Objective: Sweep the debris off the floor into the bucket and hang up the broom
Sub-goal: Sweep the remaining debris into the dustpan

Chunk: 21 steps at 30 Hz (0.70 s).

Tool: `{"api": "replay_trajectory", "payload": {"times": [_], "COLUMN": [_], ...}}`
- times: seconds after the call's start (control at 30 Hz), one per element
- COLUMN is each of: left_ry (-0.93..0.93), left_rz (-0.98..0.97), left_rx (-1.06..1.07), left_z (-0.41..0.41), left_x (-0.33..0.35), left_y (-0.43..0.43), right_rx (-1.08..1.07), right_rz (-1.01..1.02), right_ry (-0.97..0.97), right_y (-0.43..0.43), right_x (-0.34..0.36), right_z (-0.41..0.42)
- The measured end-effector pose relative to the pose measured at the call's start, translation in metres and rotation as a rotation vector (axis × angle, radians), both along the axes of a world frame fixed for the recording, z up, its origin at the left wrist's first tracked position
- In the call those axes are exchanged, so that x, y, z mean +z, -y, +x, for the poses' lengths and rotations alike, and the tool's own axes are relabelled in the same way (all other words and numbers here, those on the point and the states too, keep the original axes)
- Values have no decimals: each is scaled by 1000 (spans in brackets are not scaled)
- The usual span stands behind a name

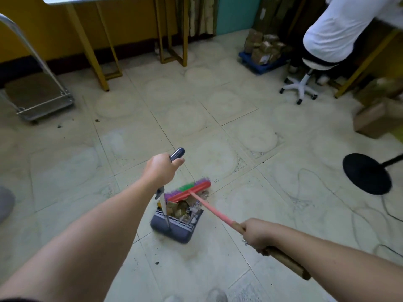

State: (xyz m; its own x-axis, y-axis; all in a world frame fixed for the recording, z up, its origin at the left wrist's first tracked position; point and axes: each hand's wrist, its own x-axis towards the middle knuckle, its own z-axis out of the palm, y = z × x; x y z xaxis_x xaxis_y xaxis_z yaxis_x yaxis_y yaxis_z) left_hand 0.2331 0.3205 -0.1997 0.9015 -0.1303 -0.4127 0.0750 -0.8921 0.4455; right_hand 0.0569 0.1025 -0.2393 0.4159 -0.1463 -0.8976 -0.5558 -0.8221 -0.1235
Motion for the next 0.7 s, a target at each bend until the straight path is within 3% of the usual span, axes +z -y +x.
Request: {"api": "replay_trajectory", "payload": {"times": [0.27, 0.53, 0.7], "left_ry": [-1, 19, 23], "left_rz": [9, 15, 10], "left_rx": [-30, -12, -10], "left_z": [-18, -24, -24], "left_x": [6, 0, -3], "left_y": [-17, -8, -2], "right_rx": [-170, -161, 12], "right_rz": [-73, -114, -37], "right_ry": [88, -117, -10], "right_y": [13, 6, -5], "right_x": [20, -9, -7], "right_z": [0, -9, -45]}}
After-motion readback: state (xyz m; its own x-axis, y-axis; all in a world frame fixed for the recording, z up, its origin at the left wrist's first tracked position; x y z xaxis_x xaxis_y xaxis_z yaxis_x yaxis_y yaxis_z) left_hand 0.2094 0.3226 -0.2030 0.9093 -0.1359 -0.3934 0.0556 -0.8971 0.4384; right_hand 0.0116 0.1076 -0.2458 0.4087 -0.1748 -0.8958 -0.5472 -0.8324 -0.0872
